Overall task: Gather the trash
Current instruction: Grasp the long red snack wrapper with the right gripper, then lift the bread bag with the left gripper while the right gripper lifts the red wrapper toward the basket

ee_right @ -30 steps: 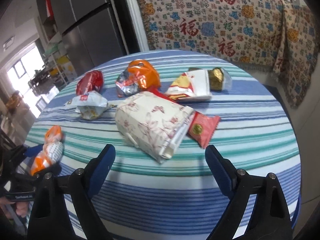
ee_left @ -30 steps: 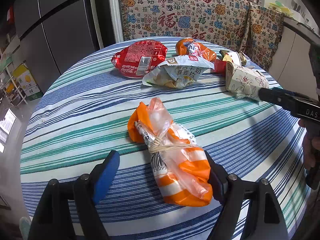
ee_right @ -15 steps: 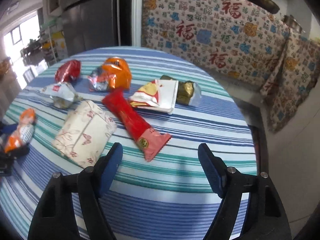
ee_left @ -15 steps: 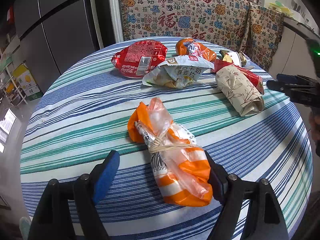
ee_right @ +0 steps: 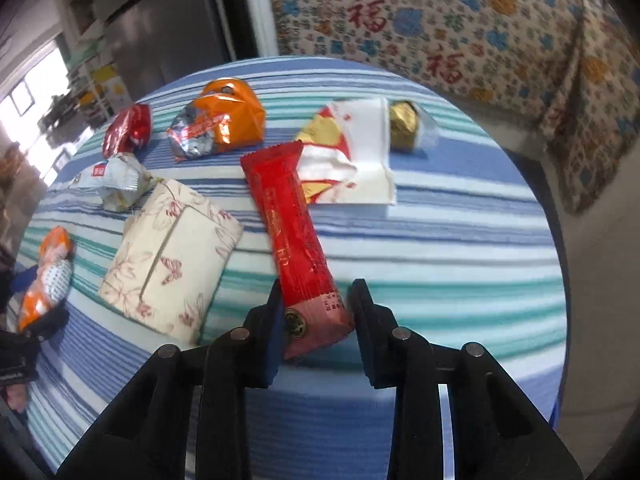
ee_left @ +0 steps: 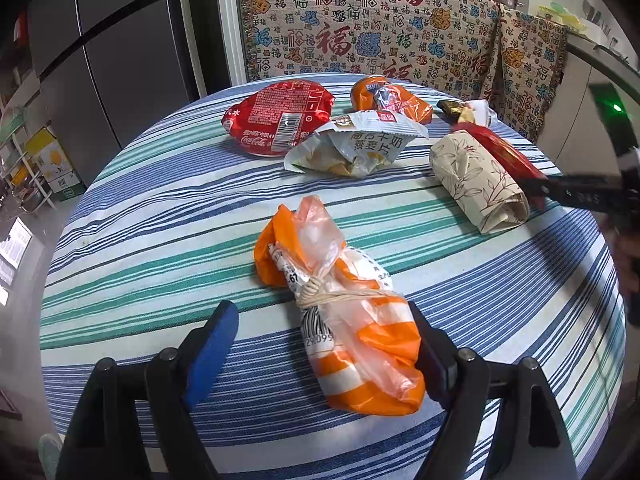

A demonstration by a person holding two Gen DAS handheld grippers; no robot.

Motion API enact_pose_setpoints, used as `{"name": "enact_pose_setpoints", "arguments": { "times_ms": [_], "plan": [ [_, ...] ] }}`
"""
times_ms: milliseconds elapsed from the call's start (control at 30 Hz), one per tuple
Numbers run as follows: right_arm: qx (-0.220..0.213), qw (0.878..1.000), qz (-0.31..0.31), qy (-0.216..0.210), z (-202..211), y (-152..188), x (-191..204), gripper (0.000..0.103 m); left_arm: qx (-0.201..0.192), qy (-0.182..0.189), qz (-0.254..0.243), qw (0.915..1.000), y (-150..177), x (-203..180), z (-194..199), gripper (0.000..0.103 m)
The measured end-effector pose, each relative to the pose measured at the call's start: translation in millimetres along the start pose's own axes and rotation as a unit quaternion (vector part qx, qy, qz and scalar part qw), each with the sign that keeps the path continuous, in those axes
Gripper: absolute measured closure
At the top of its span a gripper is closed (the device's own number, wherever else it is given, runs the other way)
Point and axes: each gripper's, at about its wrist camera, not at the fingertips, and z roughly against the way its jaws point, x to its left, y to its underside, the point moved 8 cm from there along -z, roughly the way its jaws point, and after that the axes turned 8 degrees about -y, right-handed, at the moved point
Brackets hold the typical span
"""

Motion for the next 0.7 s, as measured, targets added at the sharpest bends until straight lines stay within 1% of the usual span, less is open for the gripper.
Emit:
{"name": "enact_pose_setpoints", "arguments": {
  "times_ms": [33, 133, 167, 233, 267, 300, 333, 367, 400, 533, 567, 633, 700],
  "plan": [
    [0.001, 1.0, -0.017, 0.014, 7.8, 10.9, -1.6, 0.07, 0.0, 0.0, 0.0, 1.0, 0.0, 0.1, 0.0, 0.019],
    [0.0, 0.998, -0.035, 0.058, 26.4, 39.8, 3.2, 0.068, 0.0, 0.0, 0.0, 1.0, 0.1, 0.1, 0.3, 0.019],
    [-0.003, 0.997, -0.04, 0.061, 32.7, 47.5, 7.0, 0.068, 0.0, 0.001, 0.001, 1.0, 0.2, -0.1, 0.4, 0.019],
    [-0.006, 0.998, -0.045, 0.043, 40.9, 60.5, 22.2, 0.064, 0.0, 0.004, 0.002, 1.0, -0.2, 1.0, 0.5, 0.019],
    [-0.008, 0.998, -0.05, 0.025, 44.2, 66.4, 29.2, 0.062, 0.0, 0.005, -0.002, 1.0, 1.0, 1.3, 1.7, 0.019],
    [-0.008, 0.998, -0.057, -0.002, 46.4, 70.4, 37.8, 0.058, -0.001, 0.005, -0.008, 1.0, 3.0, 1.6, 3.3, 0.019],
    [-0.007, 0.997, -0.067, -0.032, 49.6, 74.0, 43.4, 0.051, -0.001, 0.006, -0.011, 0.9999, 5.9, 4.2, 5.5, 0.019],
    [-0.008, 0.996, -0.073, -0.045, 51.7, 75.7, 44.9, 0.047, 0.0, 0.007, -0.011, 0.9999, 9.2, 8.5, 7.7, 0.019],
    [-0.01, 0.996, -0.071, -0.052, 54.1, 76.5, 45.6, 0.041, 0.0, 0.007, -0.012, 0.9999, 12.5, 12.6, 10.0, 0.019],
    [-0.012, 0.999, -0.026, -0.042, 60.6, 73.4, 47.0, 0.04, 0.01, 0.021, -0.029, 0.9993, 21.9, 20.1, 17.0, 0.019],
    [-0.013, 0.999, -0.021, -0.045, 61.6, 70.8, 46.9, 0.039, 0.012, 0.026, -0.034, 0.999, 25.0, 18.7, 19.6, 0.019],
    [-0.012, 0.998, -0.012, -0.057, 62.4, 66.2, 49.9, 0.035, 0.013, 0.043, -0.044, 0.998, 28.0, 15.2, 24.3, 0.02],
    [-0.013, 0.998, 0.004, -0.063, 63.4, 61.0, 54.2, 0.034, 0.011, 0.061, -0.054, 0.9966, 26.7, 7.4, 28.7, 0.02]
  ]
}}
